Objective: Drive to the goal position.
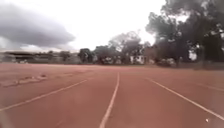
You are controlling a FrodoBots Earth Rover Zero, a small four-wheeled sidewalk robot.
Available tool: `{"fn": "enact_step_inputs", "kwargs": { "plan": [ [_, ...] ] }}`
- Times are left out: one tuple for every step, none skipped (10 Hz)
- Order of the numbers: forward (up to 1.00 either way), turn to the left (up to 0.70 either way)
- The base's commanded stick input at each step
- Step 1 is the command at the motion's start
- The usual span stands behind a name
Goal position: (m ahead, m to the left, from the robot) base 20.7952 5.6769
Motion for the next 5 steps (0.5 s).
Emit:
{"fn": "enact_step_inputs", "kwargs": {
  "plan": [
    [0.45, 0.0],
    [0.45, 0.0],
    [0.45, 0.0],
    [0.45, 0.0],
    [0.45, 0.0]
  ]
}}
